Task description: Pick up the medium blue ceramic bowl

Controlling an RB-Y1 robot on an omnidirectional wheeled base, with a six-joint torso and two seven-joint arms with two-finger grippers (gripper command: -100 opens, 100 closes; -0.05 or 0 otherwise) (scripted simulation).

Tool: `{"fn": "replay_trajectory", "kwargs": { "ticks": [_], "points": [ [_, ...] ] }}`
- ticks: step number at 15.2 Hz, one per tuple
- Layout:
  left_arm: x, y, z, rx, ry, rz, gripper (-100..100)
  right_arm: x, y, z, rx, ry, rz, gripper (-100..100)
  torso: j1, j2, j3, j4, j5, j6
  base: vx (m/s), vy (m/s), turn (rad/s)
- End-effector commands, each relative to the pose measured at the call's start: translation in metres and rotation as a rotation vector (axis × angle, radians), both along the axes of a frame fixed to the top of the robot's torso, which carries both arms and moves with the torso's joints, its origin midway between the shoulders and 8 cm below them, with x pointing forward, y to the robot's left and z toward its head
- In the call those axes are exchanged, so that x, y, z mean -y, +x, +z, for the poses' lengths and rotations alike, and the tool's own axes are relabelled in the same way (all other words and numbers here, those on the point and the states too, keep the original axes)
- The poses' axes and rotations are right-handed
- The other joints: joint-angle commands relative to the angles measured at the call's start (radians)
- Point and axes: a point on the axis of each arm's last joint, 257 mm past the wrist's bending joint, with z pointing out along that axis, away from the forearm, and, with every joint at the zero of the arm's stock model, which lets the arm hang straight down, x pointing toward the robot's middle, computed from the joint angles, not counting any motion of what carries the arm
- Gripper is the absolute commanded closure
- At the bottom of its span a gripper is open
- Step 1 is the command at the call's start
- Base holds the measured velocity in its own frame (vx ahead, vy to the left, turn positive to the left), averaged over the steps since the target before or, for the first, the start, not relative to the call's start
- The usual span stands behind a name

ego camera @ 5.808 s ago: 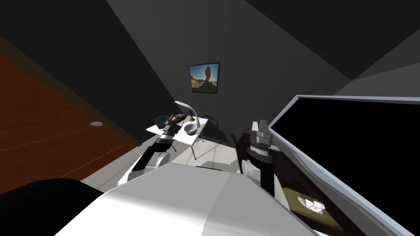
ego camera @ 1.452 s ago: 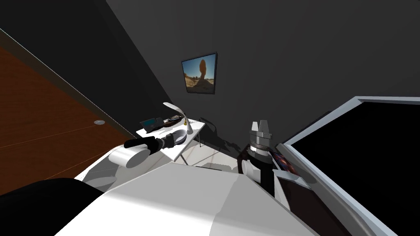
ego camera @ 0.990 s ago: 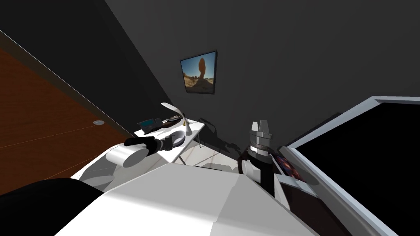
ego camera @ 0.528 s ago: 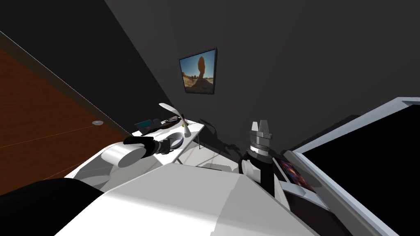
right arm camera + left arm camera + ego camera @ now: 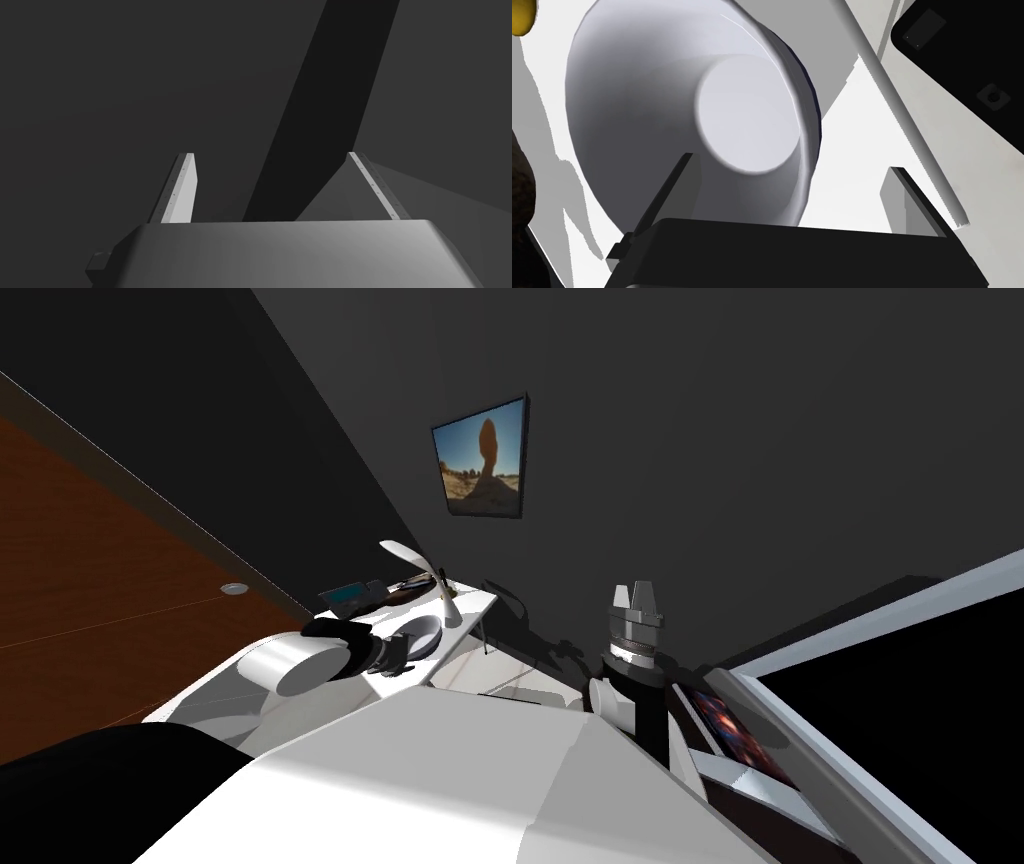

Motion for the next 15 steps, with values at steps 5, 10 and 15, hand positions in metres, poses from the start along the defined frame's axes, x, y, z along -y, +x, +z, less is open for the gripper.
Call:
{"fn": "replay_trajectory", "kwargs": {
  "ticks": [5,10,15],
  "points": [
    [-0.004,-0.028,-0.004,-0.112,-0.007,0.027,-100,0.000,0.000,0.000,0.000,0.000,0.000,0,0.000,0.000,0.000,0.000,0.000,0.000,0.068,-0.018,0.021],
    [-0.006,-0.045,-0.006,-0.180,-0.007,0.042,-100,0.000,0.000,0.000,0.000,0.000,0.000,0,0.000,0.000,0.000,0.000,0.000,0.000,0.068,-0.015,0.019],
    [-0.008,-0.056,-0.007,-0.223,-0.008,0.053,-100,0.000,0.000,0.000,0.000,0.000,0.000,0,0.001,0.000,0.000,0.000,0.000,0.000,0.056,-0.012,0.014]
  ]
}}
